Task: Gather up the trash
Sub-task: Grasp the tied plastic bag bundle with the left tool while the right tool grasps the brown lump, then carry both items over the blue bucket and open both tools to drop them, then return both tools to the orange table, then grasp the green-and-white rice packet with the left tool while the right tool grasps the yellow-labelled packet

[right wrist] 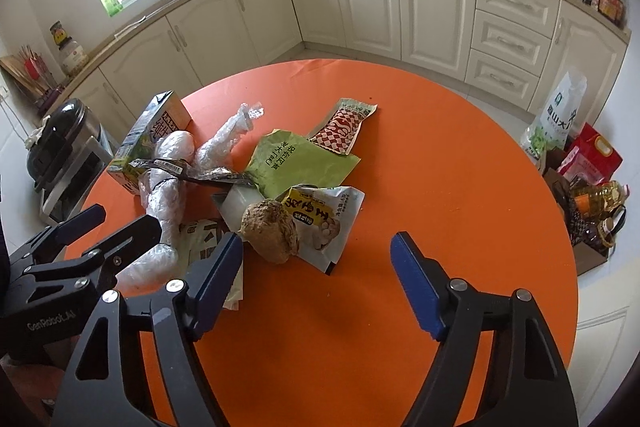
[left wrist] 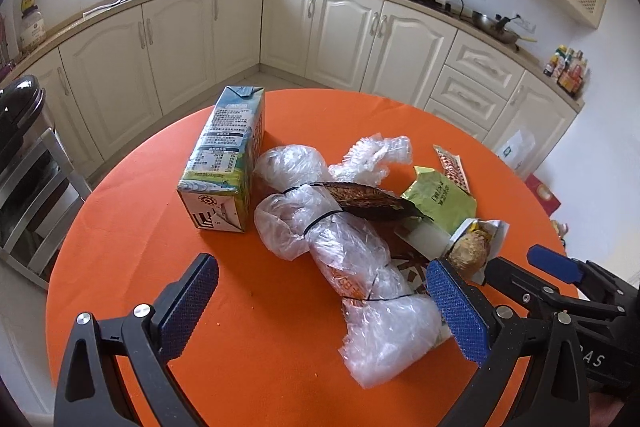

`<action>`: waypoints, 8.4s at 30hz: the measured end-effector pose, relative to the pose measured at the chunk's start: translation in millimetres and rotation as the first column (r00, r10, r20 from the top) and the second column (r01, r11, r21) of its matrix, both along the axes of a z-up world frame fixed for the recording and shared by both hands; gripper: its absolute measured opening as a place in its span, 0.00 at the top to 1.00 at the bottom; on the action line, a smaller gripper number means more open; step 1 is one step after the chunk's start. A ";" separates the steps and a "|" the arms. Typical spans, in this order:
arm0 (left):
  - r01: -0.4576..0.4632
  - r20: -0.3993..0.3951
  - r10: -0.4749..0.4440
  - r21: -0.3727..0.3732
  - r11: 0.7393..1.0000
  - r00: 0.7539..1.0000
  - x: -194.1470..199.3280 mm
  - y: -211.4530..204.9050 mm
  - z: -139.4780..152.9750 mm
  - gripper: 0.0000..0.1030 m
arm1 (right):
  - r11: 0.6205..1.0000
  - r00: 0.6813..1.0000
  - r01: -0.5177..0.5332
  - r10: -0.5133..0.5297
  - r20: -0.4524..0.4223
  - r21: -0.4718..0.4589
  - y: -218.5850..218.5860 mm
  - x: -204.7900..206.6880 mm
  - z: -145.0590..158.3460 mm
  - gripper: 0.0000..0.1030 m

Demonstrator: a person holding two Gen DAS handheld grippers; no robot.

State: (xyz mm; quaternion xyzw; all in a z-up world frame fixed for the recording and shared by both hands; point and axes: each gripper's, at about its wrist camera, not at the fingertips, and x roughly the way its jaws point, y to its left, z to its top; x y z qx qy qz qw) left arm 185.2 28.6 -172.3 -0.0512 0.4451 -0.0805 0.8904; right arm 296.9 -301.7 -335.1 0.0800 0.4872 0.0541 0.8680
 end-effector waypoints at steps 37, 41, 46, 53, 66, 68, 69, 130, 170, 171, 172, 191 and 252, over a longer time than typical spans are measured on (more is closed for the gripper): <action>0.131 -0.034 -0.132 -0.043 0.991 0.991 -7.3 55.7 -11.5 0.67 | 0.992 0.996 -0.086 0.087 -0.001 0.088 14.8 -32.0 -7.2 0.66; 0.108 -0.027 -0.108 -0.007 0.994 0.994 -5.6 56.1 -20.4 0.31 | 0.993 0.997 -0.079 0.079 -0.001 0.089 13.6 -43.3 -6.7 0.66; 0.117 -0.055 -0.117 -0.010 0.993 0.992 2.5 51.1 -40.5 0.64 | 0.993 0.997 -0.074 0.073 0.012 0.090 13.1 -55.4 1.4 0.66; 0.101 -0.026 -0.103 -0.070 0.992 0.994 -21.9 59.3 -36.2 0.73 | 0.994 0.997 -0.063 0.059 0.045 0.093 7.1 -70.8 18.4 0.66; 0.125 0.104 -0.117 -0.077 0.989 0.988 -86.1 69.4 23.1 0.73 | 0.992 0.992 -0.054 0.040 0.121 0.110 -2.8 -108.8 49.0 0.66; 0.147 0.141 -0.135 -0.073 0.986 0.981 -97.3 60.8 37.8 0.73 | 0.993 0.989 -0.046 0.030 0.142 0.109 -9.0 -117.0 56.6 0.66; 0.158 0.159 -0.145 -0.074 0.985 0.977 -102.0 56.7 44.7 0.73 | 0.993 0.988 -0.041 0.024 0.151 0.108 -11.7 -120.1 61.0 0.66; 0.659 -0.343 -0.660 -0.139 0.739 0.669 -9.6 -494.4 -134.0 0.72 | 0.711 0.723 0.688 -0.654 -0.222 0.145 -410.6 -226.0 -139.8 0.64; 0.480 0.333 -0.436 -0.059 0.875 0.836 -152.8 -176.8 69.9 0.01 | 0.821 0.763 0.560 -0.563 0.317 0.111 -230.0 -234.7 162.1 0.00; 0.459 0.349 -0.413 -0.059 0.886 0.841 -158.3 -161.1 73.5 0.01 | 0.838 0.772 0.535 -0.536 0.342 0.108 -214.7 -231.0 173.6 0.00; 0.436 0.363 -0.387 -0.062 0.898 0.848 -162.8 -143.9 78.1 0.01 | 0.850 0.778 0.517 -0.517 0.358 0.104 -204.0 -229.1 180.6 0.00; 0.027 0.486 -0.018 -0.012 1.000 0.874 -286.8 51.6 83.5 0.01 | 0.987 0.820 0.155 -0.104 0.562 -0.044 19.8 -195.9 260.3 0.00; 0.061 -0.089 -0.055 0.061 0.996 0.995 19.3 -29.7 -52.4 0.01 | 0.994 0.996 -0.090 0.089 -0.017 -0.062 -29.3 -6.1 -21.7 0.64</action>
